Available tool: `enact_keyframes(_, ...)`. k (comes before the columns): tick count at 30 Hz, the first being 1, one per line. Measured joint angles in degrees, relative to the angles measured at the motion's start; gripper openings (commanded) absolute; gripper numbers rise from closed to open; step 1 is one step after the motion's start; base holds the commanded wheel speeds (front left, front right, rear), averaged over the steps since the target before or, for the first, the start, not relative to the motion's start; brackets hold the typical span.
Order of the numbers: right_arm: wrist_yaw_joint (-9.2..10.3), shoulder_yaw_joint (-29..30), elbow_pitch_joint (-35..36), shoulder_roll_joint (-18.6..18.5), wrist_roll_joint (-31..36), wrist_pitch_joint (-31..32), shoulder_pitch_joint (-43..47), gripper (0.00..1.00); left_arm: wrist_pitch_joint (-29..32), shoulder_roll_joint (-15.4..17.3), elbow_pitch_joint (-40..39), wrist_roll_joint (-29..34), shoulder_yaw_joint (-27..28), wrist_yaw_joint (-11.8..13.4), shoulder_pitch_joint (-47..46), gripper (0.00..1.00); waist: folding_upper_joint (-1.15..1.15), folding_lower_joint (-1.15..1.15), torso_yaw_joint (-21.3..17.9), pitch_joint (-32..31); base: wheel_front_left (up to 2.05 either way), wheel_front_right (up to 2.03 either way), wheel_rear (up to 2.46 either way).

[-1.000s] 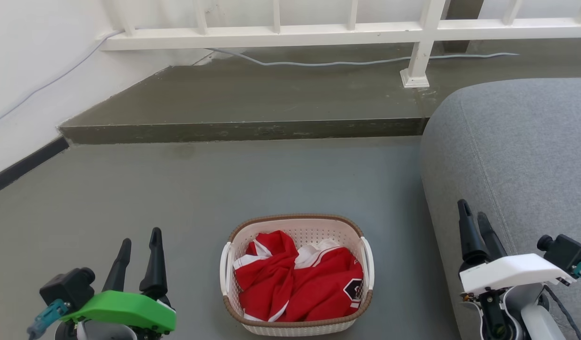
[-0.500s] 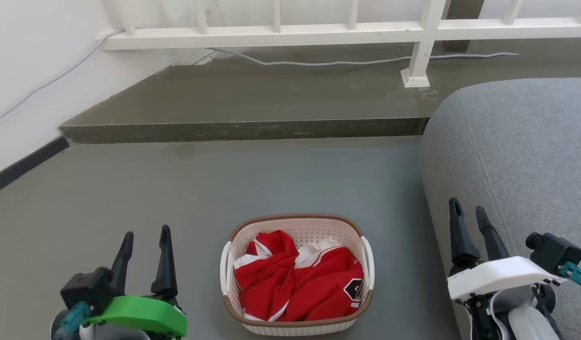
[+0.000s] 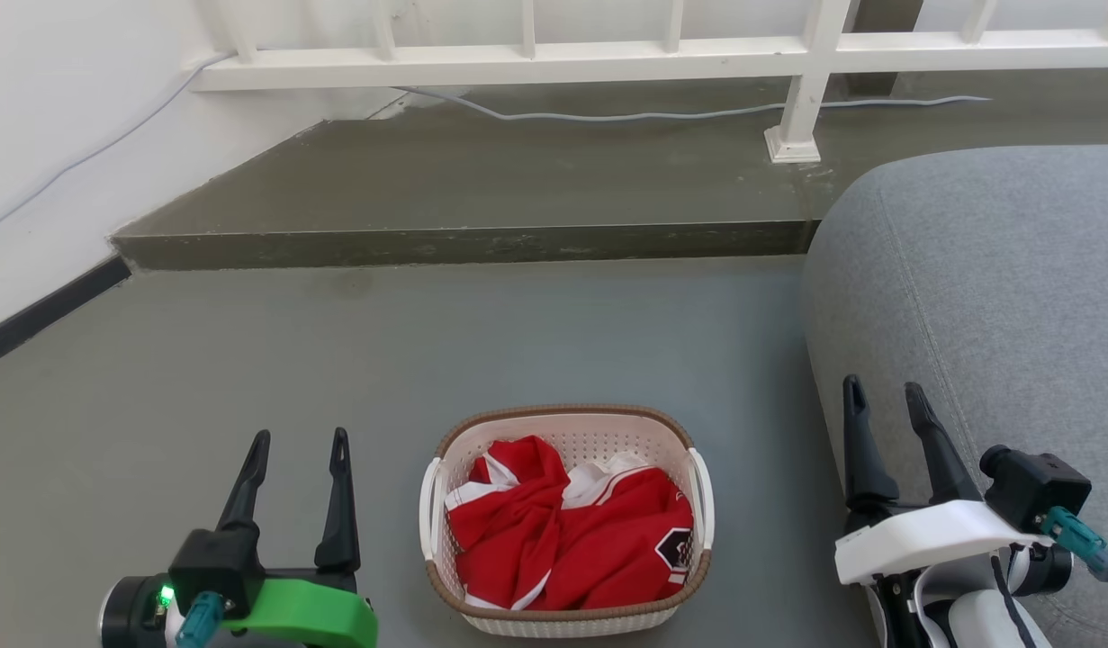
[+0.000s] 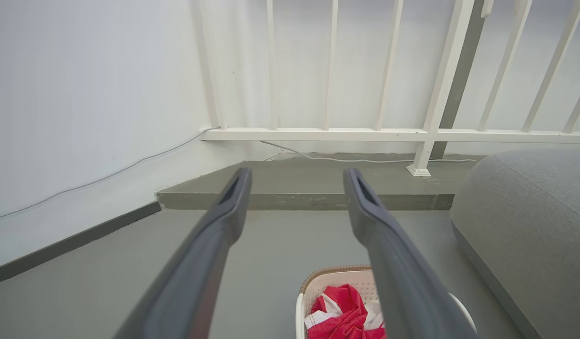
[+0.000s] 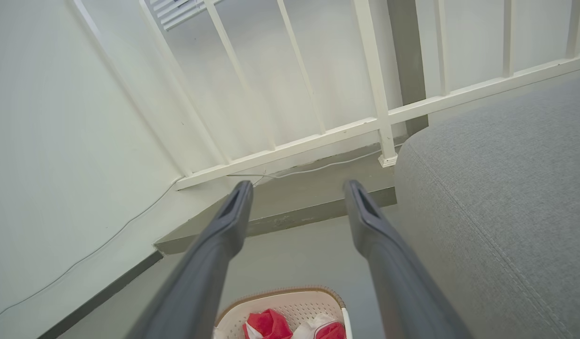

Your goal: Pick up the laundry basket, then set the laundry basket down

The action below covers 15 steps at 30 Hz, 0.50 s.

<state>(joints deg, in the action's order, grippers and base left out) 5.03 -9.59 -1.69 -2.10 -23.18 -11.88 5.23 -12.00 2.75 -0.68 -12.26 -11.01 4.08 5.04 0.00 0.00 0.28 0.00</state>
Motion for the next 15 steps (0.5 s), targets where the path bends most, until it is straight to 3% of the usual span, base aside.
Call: enact_keyframes(15, 2.13, -2.11, 2.72, -0.07, 10.80, -2.56, 0.20, 1.00, -2.43, -0.01, -1.44, 10.42, -1.83, 1.48, 1.08, 1.00, 0.00, 0.00, 0.03, 0.28, 0.00, 0.00, 0.00)
